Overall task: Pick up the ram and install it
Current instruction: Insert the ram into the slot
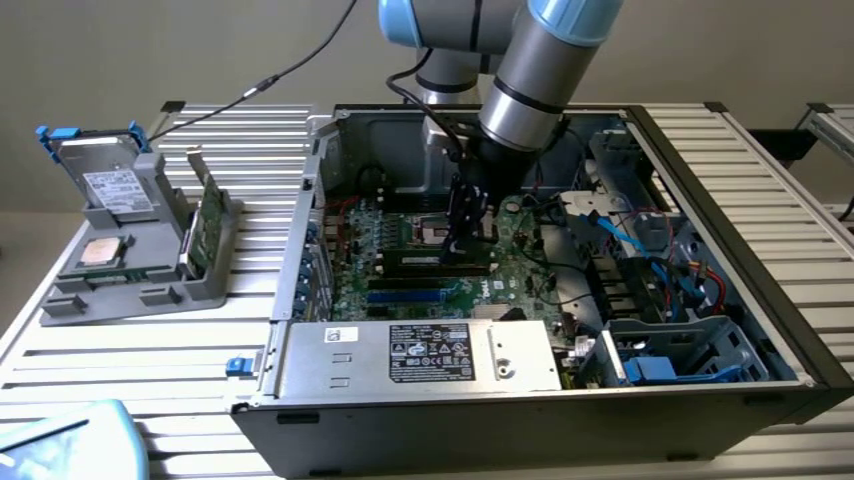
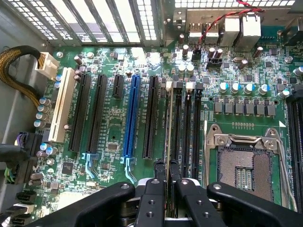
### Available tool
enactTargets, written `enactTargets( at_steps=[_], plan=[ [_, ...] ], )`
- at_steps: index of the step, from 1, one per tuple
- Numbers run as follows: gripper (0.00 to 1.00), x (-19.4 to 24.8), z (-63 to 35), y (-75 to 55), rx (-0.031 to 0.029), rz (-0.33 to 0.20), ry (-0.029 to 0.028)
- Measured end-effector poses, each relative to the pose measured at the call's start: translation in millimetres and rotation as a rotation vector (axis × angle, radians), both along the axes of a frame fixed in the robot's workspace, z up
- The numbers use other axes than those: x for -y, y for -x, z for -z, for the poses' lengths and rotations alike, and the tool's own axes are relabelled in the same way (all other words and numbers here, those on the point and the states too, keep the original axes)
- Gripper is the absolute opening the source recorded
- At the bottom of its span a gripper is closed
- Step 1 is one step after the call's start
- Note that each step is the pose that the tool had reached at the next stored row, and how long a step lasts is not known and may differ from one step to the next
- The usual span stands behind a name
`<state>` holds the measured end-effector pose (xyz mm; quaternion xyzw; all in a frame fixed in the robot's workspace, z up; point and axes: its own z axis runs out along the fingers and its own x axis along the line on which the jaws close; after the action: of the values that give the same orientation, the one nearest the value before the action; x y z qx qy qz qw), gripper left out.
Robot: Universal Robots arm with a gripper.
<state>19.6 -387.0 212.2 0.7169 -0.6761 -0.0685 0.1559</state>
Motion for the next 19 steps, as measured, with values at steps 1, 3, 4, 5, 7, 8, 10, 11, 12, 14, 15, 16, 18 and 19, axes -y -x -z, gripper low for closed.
enactTargets(
  at_steps=[1,3,4,5,7,8,10,11,12,14,15,16,18,19],
  plan=[
    [0.14,-0.2,0.0,0.0,0.0000,0.000,0.0000],
    [0.14,-0.5,0.0,0.0,-0.0002,0.000,0.0001],
    [0.14,-0.7,0.0,0.0,-0.0004,0.000,0.0000],
    [0.14,-0.8,0.1,0.0,-0.0009,0.000,-0.0001],
    [0.14,-0.9,0.0,0.0,-0.0029,0.000,0.0004],
    [0.14,-0.9,0.0,0.0,-0.0038,0.000,0.0009],
    [0.14,-0.9,-0.1,0.0,-0.0054,0.000,0.0016],
    [0.14,-1.0,0.1,0.0,-0.0058,0.000,0.0012],
    [0.14,-1.0,0.1,0.0,-0.0063,0.000,0.0017],
    [0.14,-0.9,0.0,0.0,-0.0073,0.000,0.0021],
    [0.14,-0.9,0.0,0.0,-0.0078,0.000,0.0022],
    [0.14,-0.9,0.0,0.0,-0.0082,0.000,0.0022],
    [0.14,-0.8,0.1,0.0,-0.0089,0.000,0.0020],
    [0.14,-0.6,0.1,-0.1,-0.0092,0.000,0.0021]
  ],
)
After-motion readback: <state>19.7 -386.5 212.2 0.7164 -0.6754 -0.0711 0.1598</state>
